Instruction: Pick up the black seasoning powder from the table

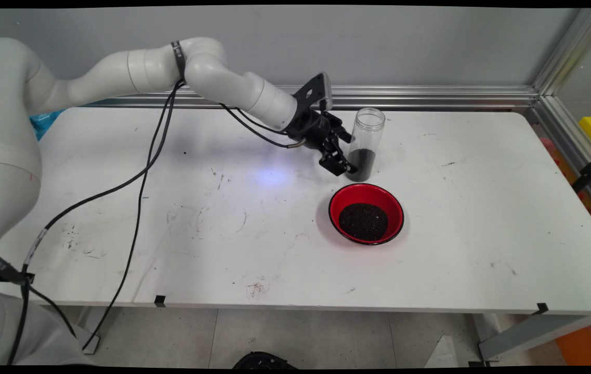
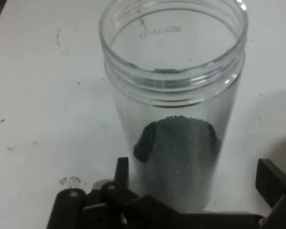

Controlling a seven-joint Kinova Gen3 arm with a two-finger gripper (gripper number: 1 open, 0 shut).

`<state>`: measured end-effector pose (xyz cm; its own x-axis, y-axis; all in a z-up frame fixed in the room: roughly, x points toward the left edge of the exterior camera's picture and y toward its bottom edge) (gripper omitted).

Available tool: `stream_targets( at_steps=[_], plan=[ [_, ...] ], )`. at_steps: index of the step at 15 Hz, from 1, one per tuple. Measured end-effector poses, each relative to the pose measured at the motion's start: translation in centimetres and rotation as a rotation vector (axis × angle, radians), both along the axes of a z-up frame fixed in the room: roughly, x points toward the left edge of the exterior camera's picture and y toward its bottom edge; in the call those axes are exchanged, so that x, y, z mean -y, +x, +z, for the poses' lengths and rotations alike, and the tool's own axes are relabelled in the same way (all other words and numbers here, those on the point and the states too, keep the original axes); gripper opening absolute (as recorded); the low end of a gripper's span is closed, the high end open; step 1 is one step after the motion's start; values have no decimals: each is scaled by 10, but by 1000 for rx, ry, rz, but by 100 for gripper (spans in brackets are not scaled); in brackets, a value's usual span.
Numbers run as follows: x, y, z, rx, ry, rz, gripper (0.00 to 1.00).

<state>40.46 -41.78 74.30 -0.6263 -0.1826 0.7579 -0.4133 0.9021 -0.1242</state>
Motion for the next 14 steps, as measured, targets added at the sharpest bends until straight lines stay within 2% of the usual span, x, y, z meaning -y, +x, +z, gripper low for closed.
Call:
stream_targets(
  at_steps=[14],
  plan=[
    [14, -10, -16, -19, 6, 18, 100]
  ],
)
